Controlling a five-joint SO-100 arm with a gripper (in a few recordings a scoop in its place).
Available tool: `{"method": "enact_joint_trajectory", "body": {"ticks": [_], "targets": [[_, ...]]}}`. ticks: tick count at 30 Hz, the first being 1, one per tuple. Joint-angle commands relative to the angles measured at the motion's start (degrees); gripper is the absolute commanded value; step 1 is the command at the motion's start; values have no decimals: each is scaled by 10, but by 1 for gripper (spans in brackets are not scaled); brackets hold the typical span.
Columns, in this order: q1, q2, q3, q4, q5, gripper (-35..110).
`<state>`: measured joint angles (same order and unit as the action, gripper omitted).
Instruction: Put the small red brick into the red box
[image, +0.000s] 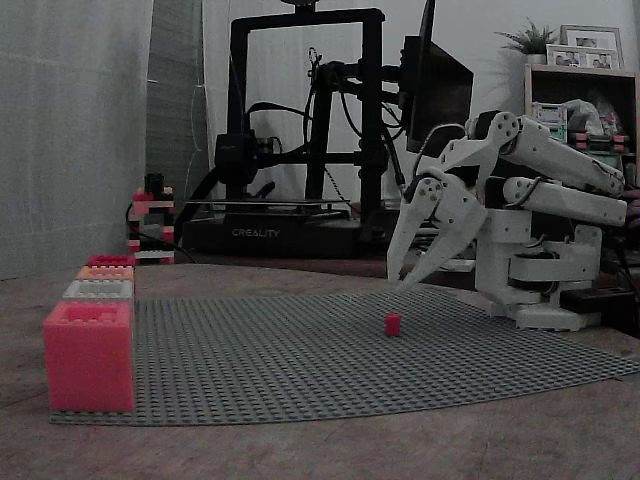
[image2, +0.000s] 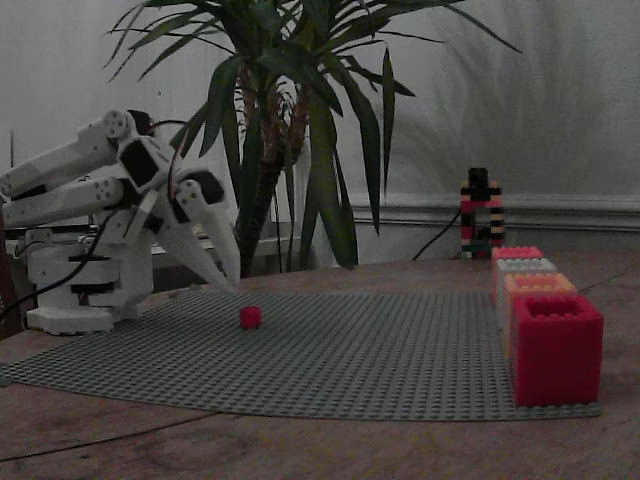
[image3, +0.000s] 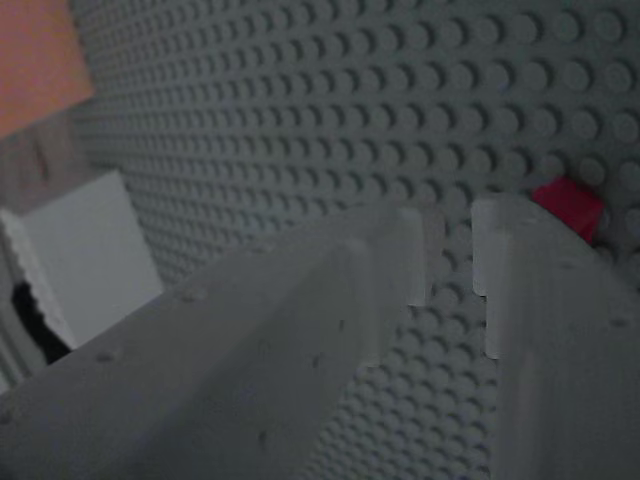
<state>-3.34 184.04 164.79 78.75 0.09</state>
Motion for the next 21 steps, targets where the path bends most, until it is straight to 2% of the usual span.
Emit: {"method": "enact_joint_trajectory", "body": {"ticks": [1, 21], "targets": [[-8, 4, -7, 17, 10, 0], [-8, -12, -10, 9, 18, 0]]}}
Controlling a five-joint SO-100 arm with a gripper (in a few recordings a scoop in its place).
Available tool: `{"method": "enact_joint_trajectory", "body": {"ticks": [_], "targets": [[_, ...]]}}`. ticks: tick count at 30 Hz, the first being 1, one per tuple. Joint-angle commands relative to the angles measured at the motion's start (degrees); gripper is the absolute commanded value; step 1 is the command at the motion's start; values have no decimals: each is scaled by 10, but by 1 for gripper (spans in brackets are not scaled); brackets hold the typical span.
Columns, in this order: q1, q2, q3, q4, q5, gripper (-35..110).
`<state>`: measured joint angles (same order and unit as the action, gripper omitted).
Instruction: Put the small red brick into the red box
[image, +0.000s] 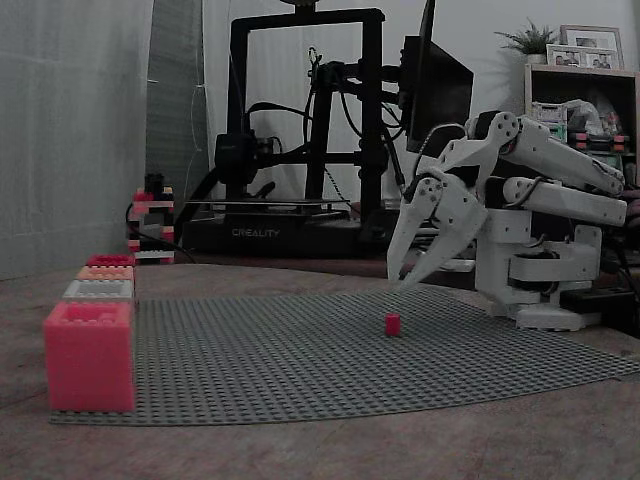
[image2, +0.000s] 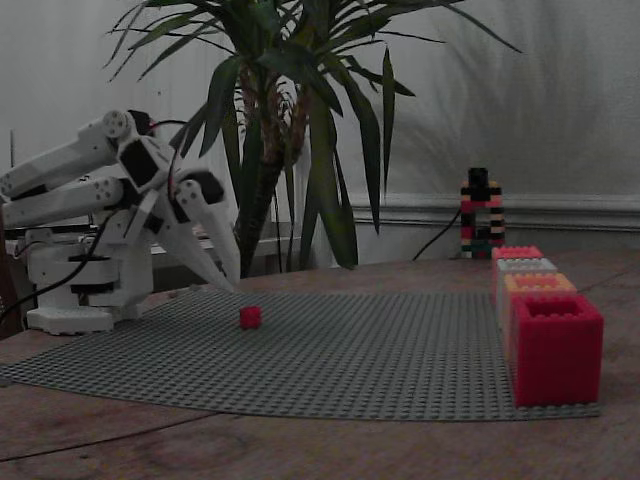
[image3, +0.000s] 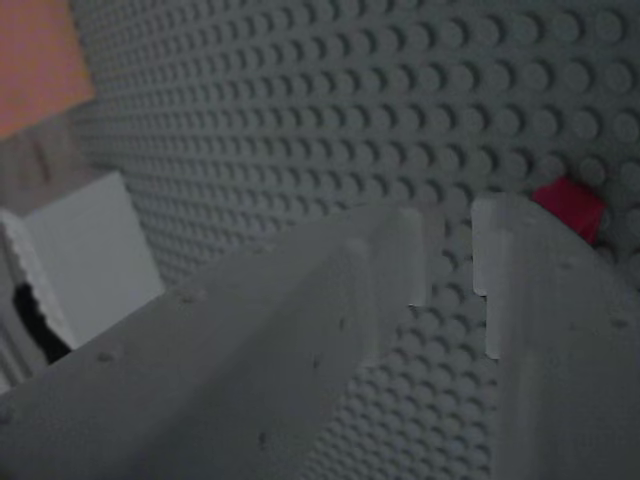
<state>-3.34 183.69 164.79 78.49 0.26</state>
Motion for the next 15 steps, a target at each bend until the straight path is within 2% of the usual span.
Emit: {"method": "enact_joint_trajectory", "body": {"ticks": [1, 9, 15], "targets": [[-8, -23, -12, 2, 23, 0], [-8, -243, -111, -78, 89, 5], [-10, -392, -196, -94, 128, 14]]}}
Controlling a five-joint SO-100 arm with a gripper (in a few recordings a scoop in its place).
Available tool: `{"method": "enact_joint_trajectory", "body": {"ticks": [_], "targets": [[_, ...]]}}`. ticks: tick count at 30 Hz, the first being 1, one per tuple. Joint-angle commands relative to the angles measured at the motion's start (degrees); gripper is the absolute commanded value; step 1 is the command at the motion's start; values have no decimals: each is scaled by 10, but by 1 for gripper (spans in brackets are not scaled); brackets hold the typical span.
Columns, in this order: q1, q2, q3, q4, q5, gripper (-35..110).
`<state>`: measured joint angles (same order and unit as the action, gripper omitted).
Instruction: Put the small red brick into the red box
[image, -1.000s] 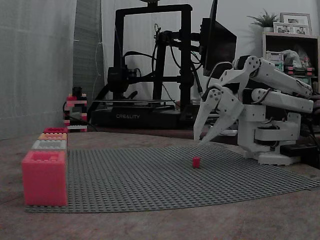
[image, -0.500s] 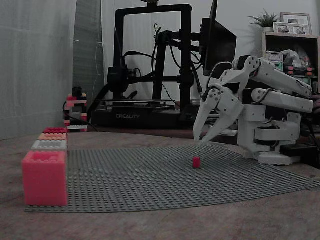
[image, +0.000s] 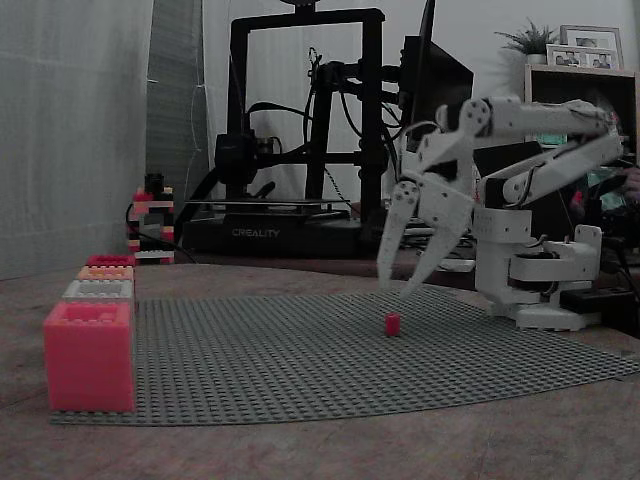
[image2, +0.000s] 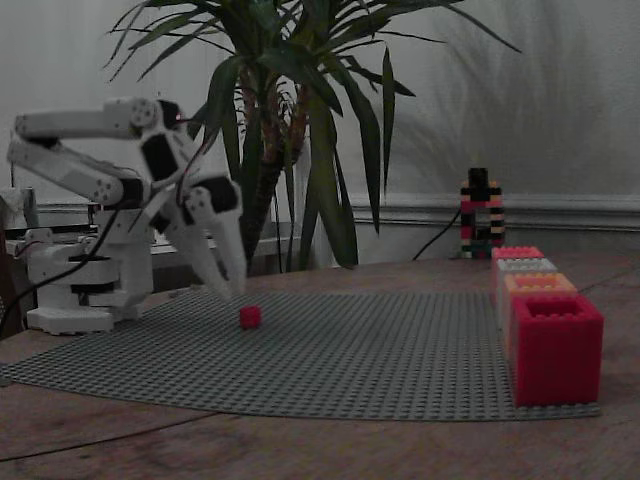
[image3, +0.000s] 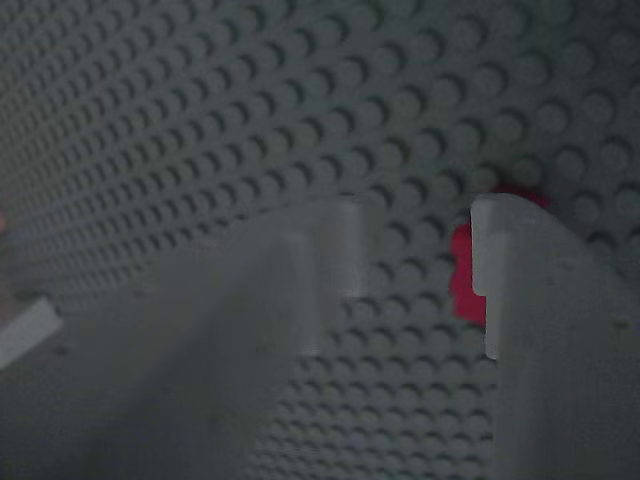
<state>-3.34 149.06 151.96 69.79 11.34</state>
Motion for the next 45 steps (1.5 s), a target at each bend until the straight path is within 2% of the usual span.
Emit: {"method": "enact_joint_trajectory", "body": {"ticks": [1, 15, 28, 34, 40, 45], "targets": [[-10, -63, -75, -11, 22, 15], [-70, -281, -162, 2, 53, 17], [-104, -350, -171, -34, 67, 15], [-105, -366, -171, -62, 69, 0], [-103, -394, -189, -95, 55, 0], [-73, -419, -295, -102, 31, 0]]}}
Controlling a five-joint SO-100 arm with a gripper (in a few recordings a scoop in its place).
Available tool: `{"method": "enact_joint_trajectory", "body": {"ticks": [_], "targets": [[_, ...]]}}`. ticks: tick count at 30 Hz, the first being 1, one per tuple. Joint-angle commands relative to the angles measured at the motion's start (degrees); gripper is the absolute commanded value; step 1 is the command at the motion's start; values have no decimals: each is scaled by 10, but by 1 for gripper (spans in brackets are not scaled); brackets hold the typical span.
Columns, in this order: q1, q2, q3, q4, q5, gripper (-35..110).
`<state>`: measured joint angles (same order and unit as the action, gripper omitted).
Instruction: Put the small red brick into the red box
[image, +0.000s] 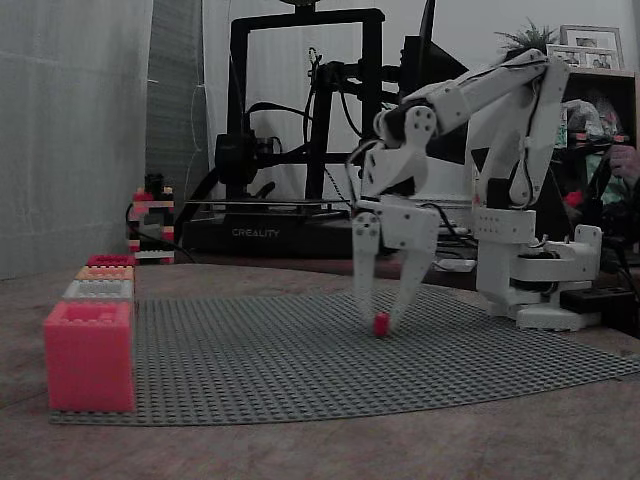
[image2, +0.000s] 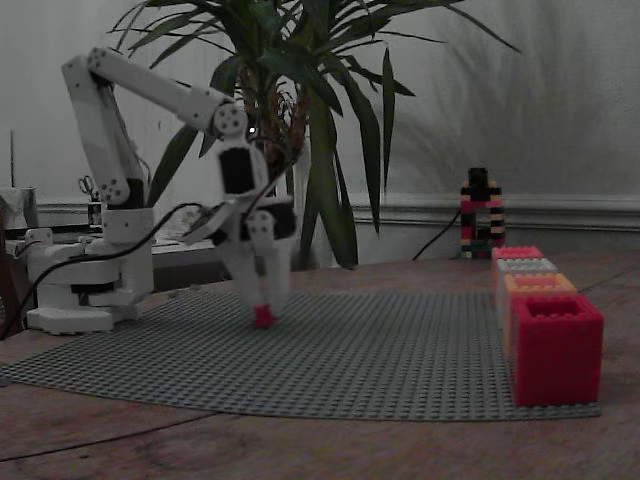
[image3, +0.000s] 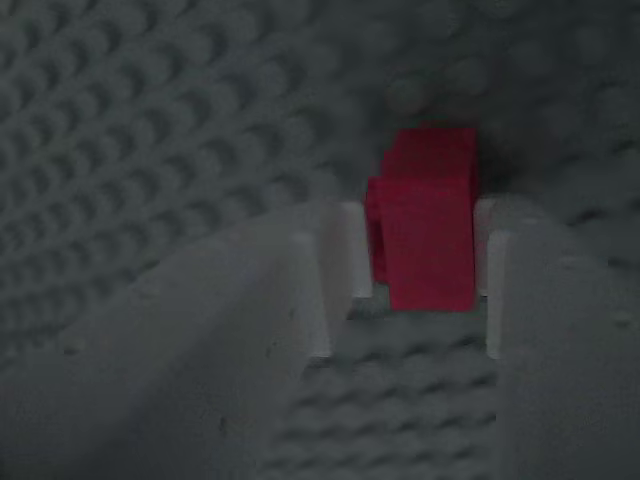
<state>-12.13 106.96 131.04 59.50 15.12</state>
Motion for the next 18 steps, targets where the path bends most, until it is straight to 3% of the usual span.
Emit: {"method": "enact_joint_trajectory", "body": {"ticks": [1, 18], "targets": [[25, -7, -114, -4, -13, 0], [247, -285, -503, -212, -135, 0]]}}
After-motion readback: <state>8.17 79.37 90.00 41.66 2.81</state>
